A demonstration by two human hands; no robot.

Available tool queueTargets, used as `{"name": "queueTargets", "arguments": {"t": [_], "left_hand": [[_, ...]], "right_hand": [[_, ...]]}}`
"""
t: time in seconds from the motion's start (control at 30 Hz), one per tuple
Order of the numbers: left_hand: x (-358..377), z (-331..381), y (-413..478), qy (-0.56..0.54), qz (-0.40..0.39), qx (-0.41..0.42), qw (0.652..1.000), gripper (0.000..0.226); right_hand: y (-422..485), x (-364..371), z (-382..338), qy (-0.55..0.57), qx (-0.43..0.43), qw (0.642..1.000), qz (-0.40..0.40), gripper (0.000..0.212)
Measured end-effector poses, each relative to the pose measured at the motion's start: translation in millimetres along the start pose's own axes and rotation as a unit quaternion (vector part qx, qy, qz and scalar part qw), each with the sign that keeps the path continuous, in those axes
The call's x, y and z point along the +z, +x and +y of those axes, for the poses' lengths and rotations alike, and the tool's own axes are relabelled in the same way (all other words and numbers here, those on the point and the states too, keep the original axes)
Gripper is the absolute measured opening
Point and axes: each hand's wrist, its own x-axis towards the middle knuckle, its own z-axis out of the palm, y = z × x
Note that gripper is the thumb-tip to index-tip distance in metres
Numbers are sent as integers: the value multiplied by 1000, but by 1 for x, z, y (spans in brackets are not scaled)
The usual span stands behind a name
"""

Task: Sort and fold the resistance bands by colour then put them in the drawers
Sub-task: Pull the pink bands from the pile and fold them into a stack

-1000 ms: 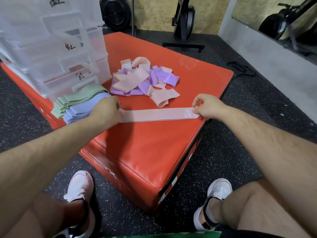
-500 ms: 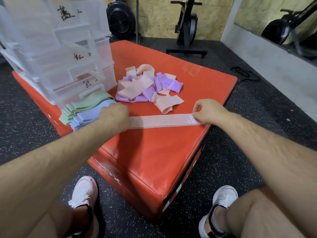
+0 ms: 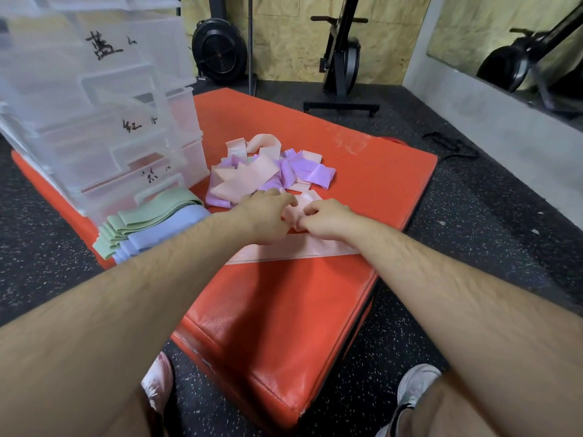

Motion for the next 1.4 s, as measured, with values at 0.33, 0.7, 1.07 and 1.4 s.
{"name": "queueTargets", "arguments": {"t": [0.33,0.7,1.07,1.4], "left_hand": [[-5,-13,5,-35,-3,-27,999,38],[-17,-27,-15,-88,28,-54,994,43],[-39,-32,-24,-341,111,-35,933,81],[-45,-29,-20,-405,119,-41,905,47]], "right_hand": [[7,8,2,21,-28,997,68,47],[-12,5,-9,-25,-101,986,131,55],[-12,-9,-14,128,-249,945,171,27],[-18,-15,-22,257,-256,918,160,18]]}}
